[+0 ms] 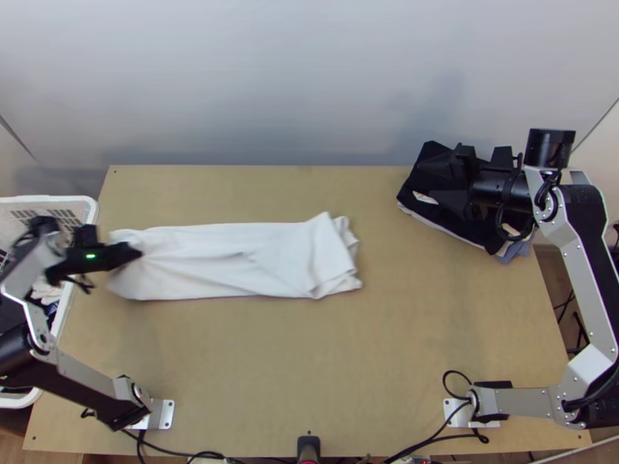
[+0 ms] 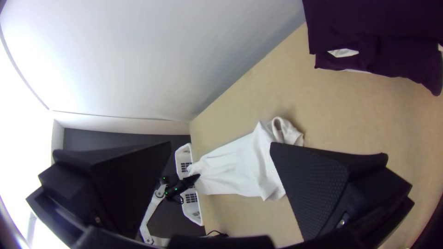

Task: Fold the t-shirt

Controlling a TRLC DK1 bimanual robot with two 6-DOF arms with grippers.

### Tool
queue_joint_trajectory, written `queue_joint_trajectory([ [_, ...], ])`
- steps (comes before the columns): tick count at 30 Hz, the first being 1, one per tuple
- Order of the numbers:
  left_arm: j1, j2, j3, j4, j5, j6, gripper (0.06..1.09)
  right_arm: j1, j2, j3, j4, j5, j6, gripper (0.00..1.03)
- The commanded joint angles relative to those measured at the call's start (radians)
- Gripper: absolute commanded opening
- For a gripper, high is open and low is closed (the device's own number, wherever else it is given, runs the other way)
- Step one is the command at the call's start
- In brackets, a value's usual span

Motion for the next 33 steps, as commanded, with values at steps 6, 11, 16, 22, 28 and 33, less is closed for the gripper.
queue_joint_trajectory([
  [6,-0.185,-0.286,0.189,-0.301,0.003,-0.100,0.09,-0.003,-0.016,-0.024,0.007,0.000,-0.009,0.99],
  [11,-0.514,-0.304,0.247,-0.266,-0.005,-0.308,0.09,-0.018,-0.033,-0.035,0.007,0.000,-0.013,0.99],
  [16,-0.740,-0.211,0.270,-0.134,-0.057,-0.451,0.09,-0.020,-0.050,-0.042,0.007,0.000,-0.016,0.99],
  [22,-0.901,-0.025,0.358,-0.051,-0.103,-0.529,0.09,-0.021,-0.071,-0.062,0.007,0.000,-0.020,0.99],
  [28,-0.995,0.147,0.494,-0.027,-0.107,-0.584,0.09,-0.021,-0.116,-0.122,0.009,0.002,-0.025,0.99],
  [33,-1.079,0.283,0.603,-0.018,-0.115,-0.614,0.09,-0.021,-0.132,-0.163,0.012,0.006,-0.025,0.99],
])
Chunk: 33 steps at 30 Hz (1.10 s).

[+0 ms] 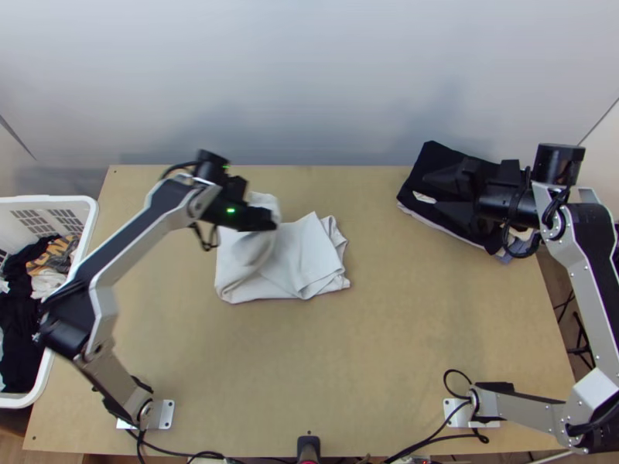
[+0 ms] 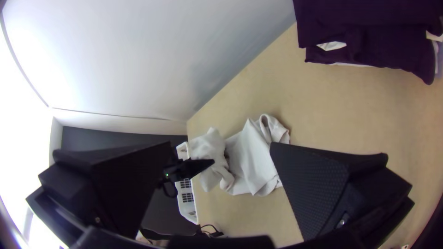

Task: Fold the t-shirt

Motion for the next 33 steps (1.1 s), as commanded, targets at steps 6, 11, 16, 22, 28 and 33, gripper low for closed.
queue_joint_trajectory([
  [6,-0.223,0.333,0.266,0.041,-0.043,-0.080,0.09,-0.005,-0.029,-0.084,0.013,0.008,-0.010,0.99],
  [11,-0.284,0.408,0.358,0.033,-0.046,-0.076,0.43,-0.008,-0.037,-0.098,0.015,0.008,-0.010,0.99],
  [16,-0.318,0.483,0.566,0.006,-0.046,-0.066,1.05,0.044,-0.026,-0.177,0.035,0.031,-0.031,0.99],
  [22,-0.310,0.403,0.654,0.027,-0.047,-0.077,1.05,0.125,0.034,-0.285,0.100,0.099,-0.074,0.99],
  [28,-0.212,0.277,0.617,-0.077,-0.049,-0.010,1.05,0.222,0.126,-0.354,0.225,0.099,-0.074,0.99],
  [33,-0.100,0.144,0.519,-0.180,-0.050,0.056,1.05,0.292,0.241,-0.386,0.335,0.014,-0.073,0.99],
])
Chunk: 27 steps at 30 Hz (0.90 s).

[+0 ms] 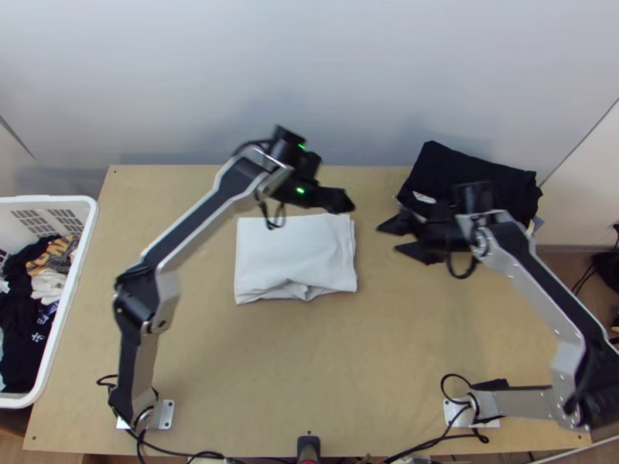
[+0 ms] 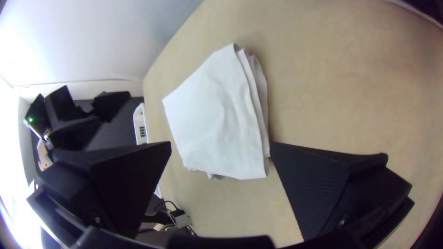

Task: Fold the t-shirt

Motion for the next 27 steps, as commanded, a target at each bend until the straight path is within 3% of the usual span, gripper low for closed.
queue_joint_trajectory([
  [1,0.135,-0.177,-0.112,-0.098,-0.002,0.083,1.05,0.096,0.145,-0.068,0.162,-0.093,0.001,0.99],
  [3,0.173,-0.237,-0.172,-0.097,-0.005,0.098,1.05,0.100,0.189,-0.086,0.235,-0.135,-0.001,0.99],
  [7,0.227,-0.334,-0.257,-0.087,-0.017,0.117,1.05,0.110,0.295,-0.083,0.320,-0.135,-0.019,0.99],
  [15,0.273,-0.457,-0.351,-0.092,-0.060,0.143,1.05,0.110,0.415,-0.031,0.346,-0.089,-0.065,0.99],
  [27,0.291,-0.526,-0.371,-0.123,-0.117,0.143,1.05,0.196,0.501,0.035,0.380,-0.083,-0.051,0.99],
])
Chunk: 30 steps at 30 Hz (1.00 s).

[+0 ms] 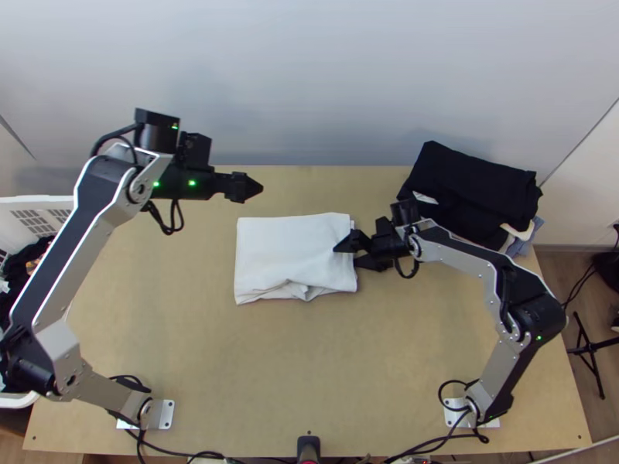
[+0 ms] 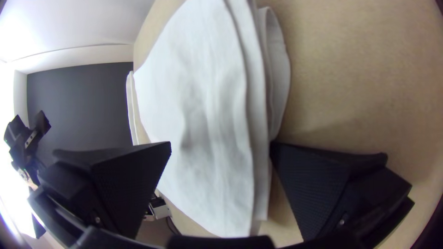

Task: Fold the t-shirt

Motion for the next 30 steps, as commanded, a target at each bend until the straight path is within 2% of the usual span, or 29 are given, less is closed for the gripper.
queue_joint_trajectory([
  [1,0.017,-0.046,-0.018,-0.024,-0.035,0.001,1.05,0.066,0.058,0.050,0.014,0.015,0.009,0.99],
  [9,0.050,-0.095,-0.055,-0.037,-0.052,0.005,1.05,0.200,0.125,0.227,0.005,0.027,0.048,0.99],
  [13,0.062,-0.115,-0.061,-0.040,-0.053,0.008,1.05,0.209,0.127,0.277,-0.023,0.035,0.051,0.99],
  [14,0.070,-0.118,-0.065,-0.040,-0.053,0.011,1.05,0.203,0.119,0.293,-0.055,0.033,0.049,0.90],
  [16,0.077,-0.127,-0.074,-0.040,-0.053,0.018,1.05,0.187,0.070,0.299,-0.090,0.033,0.046,0.60],
  [17,0.082,-0.132,-0.081,-0.040,-0.053,0.019,1.05,0.175,0.035,0.297,-0.089,0.033,0.043,0.35],
  [18,0.088,-0.135,-0.085,-0.040,-0.053,0.021,1.05,0.160,0.001,0.300,-0.089,0.033,0.048,0.02],
  [24,0.106,-0.152,-0.114,-0.033,-0.053,0.038,1.05,0.074,-0.224,0.334,-0.122,0.028,0.089,0.03],
  [30,0.132,-0.158,-0.134,-0.023,-0.052,0.061,1.05,-0.072,-0.353,0.477,-0.254,-0.021,0.055,0.03],
])
